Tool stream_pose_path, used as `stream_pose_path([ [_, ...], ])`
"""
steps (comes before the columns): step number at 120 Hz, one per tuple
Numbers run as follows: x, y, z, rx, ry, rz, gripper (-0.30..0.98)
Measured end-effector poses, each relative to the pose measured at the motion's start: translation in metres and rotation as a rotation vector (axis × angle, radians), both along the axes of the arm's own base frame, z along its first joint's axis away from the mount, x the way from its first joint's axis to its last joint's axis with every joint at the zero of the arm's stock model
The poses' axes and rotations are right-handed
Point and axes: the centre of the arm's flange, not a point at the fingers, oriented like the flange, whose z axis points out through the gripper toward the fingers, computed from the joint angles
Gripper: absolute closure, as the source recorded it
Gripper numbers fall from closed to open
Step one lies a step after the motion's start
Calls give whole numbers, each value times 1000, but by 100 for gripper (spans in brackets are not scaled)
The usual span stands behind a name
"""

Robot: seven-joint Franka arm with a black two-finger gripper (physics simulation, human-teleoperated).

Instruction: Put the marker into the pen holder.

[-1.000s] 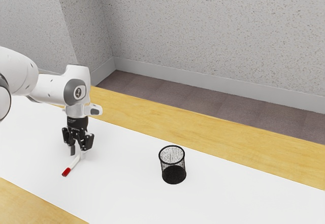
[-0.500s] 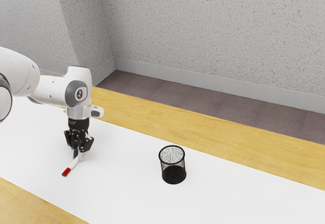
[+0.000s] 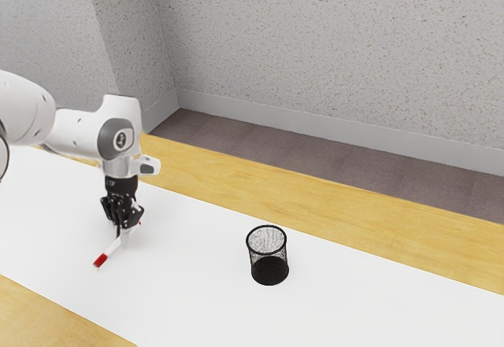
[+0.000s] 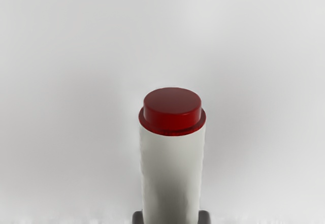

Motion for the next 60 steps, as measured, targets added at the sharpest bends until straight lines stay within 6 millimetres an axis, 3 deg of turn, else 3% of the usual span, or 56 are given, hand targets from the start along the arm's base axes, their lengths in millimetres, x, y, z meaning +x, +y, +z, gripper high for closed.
stream_pose_path([
  [10,5,-15,38,23,-89,-43,79],
  [17,7,-38,74,40,-197,-98,79],
  [36,17,-138,166,98,-595,-324,79],
  [47,11,-197,190,82,-759,-421,79],
  [60,-22,-262,209,35,-904,-495,79],
])
